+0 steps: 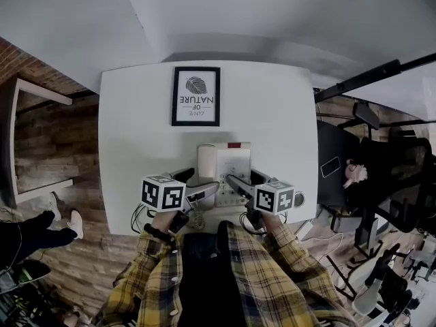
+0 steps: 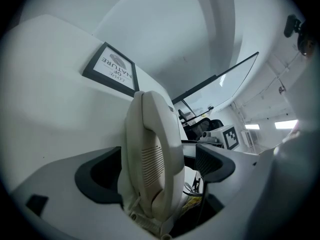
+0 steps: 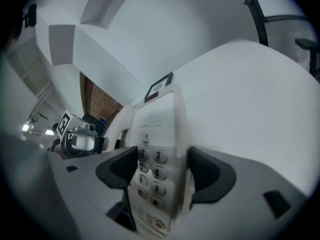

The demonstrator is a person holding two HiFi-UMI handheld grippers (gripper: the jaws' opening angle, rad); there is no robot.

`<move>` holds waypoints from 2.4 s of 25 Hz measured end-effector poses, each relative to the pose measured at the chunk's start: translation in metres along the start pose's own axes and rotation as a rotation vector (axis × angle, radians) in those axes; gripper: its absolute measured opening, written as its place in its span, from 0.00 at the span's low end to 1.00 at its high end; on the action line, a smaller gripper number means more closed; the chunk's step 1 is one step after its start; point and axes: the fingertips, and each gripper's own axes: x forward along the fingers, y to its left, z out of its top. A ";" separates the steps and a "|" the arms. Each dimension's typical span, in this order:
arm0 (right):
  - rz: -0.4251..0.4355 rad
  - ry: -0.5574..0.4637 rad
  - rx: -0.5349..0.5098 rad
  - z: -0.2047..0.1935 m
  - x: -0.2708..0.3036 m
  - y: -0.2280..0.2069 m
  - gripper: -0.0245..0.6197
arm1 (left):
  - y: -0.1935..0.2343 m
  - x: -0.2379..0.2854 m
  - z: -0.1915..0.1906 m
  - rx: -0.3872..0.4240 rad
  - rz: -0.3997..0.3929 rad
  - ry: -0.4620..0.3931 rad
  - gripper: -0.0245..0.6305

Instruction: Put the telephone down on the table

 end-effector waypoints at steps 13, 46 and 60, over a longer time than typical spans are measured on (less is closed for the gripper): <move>-0.058 0.024 -0.065 0.000 -0.002 -0.003 0.50 | -0.005 -0.008 0.010 0.025 0.004 -0.051 0.75; 0.056 -0.420 -0.562 0.128 -0.105 0.162 0.50 | -0.139 -0.106 0.098 0.459 -0.063 -0.437 0.75; 0.186 -0.607 -0.676 0.144 -0.163 0.229 0.22 | -0.207 -0.154 0.111 0.629 -0.098 -0.571 0.74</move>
